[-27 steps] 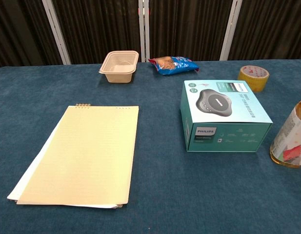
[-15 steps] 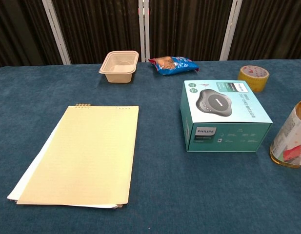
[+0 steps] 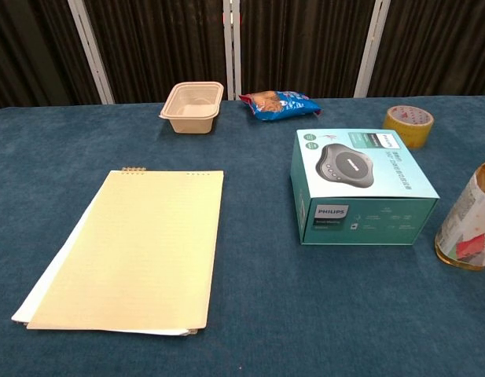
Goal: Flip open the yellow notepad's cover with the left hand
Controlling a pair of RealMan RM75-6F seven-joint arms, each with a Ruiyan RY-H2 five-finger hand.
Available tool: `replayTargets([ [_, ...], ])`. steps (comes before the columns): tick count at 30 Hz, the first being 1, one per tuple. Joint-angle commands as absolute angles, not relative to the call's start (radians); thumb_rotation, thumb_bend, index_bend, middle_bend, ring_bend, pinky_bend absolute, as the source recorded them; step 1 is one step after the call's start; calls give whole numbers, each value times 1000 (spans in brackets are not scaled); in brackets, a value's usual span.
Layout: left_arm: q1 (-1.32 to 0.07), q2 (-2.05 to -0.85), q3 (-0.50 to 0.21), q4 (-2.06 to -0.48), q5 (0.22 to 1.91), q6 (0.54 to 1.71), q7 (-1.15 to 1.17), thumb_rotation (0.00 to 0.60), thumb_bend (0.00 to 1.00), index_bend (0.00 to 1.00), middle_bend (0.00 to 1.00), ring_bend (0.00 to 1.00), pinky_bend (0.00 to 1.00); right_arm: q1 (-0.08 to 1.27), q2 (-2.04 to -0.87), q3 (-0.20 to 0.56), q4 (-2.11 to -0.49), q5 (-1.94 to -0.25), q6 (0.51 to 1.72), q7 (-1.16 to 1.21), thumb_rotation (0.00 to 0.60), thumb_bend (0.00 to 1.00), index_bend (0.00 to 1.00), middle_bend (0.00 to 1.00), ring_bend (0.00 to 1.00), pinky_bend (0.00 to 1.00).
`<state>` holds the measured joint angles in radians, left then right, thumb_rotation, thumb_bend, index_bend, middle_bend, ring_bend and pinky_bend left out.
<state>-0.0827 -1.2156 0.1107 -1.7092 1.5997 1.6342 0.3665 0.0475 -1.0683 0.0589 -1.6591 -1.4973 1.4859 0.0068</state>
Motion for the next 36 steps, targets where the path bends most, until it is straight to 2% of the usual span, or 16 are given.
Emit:
replayTargets([
  [1,-93,-1228,134,-1714,1619,1572,401,600,227,0,0,0,0,46,-1069,56,-1659,-1499,1485,8,600,0,0,0,0,0],
  [8,-136,-1319,130,-1708,1606,1427,497,600,238,0,0,0,0,43,-1067,51,-1665,-1504,1488,8,600,0,0,0,0,0],
  [17,-196,-1454,85,-1710,1525,1275,674,600,248,0,0,0,0,39,-1062,50,-1670,-1508,1495,19,600,0,0,0,0,0],
  [25,-233,-1561,61,-1682,1480,1210,771,600,250,0,0,0,0,39,-1059,51,-1672,-1508,1495,30,600,0,0,0,0,0],
  [36,-260,-1622,49,-1673,1439,1180,835,600,250,0,0,0,0,38,-1056,55,-1673,-1504,1498,41,600,0,0,0,0,0],
])
